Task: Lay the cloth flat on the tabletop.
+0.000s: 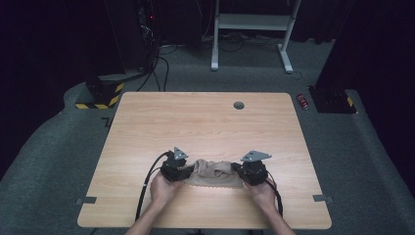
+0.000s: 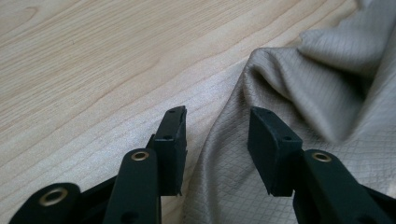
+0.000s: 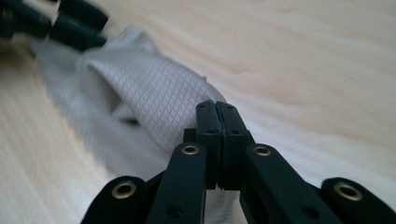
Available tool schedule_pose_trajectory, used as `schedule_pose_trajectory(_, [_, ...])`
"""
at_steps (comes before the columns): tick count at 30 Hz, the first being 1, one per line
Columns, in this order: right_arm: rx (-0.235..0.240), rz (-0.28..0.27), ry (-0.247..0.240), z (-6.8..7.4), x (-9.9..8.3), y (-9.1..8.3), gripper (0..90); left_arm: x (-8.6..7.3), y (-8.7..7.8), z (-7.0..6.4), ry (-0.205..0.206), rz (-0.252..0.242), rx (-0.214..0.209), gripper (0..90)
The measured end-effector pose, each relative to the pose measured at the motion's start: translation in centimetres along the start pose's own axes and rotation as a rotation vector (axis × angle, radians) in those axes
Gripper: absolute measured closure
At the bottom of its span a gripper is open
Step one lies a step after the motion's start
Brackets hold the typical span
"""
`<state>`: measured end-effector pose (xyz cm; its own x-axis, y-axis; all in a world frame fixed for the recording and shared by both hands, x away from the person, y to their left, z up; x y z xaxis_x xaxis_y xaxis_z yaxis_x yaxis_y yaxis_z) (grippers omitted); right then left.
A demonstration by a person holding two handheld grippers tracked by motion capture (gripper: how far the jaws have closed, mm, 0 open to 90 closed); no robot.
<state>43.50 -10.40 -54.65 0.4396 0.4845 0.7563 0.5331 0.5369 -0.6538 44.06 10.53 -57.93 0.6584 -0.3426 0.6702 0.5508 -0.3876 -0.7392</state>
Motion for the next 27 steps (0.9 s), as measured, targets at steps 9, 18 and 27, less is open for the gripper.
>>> schedule_pose_trajectory(9, [-0.046,-0.015,0.025,-1.6,1.6,-0.6,88.1,0.0,0.0,-0.2,-0.016,0.005,-0.015,53.9])
schedule_pose_trajectory(18, [-0.018,0.038,0.046,-1.3,-0.9,0.1,71.4,2.0,-0.3,-2.1,0.038,-0.045,-0.081,46.6])
schedule_pose_trajectory(27, [-0.025,0.03,0.093,-2.0,-3.5,-1.6,63.9,4.3,0.8,-4.4,0.05,-0.023,-0.155,43.7])
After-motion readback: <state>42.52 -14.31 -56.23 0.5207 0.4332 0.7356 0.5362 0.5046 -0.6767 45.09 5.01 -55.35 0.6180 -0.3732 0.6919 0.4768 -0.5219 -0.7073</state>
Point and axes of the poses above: each handheld gripper's, and its own axes: y roughly forward along the jaws, x roughly out of its top, z roughly to its left, the point moved 9 cm from there along y, roughly forward along the jaws, and after that the axes turned 5 degrees about -y, right-handed, at the moved point
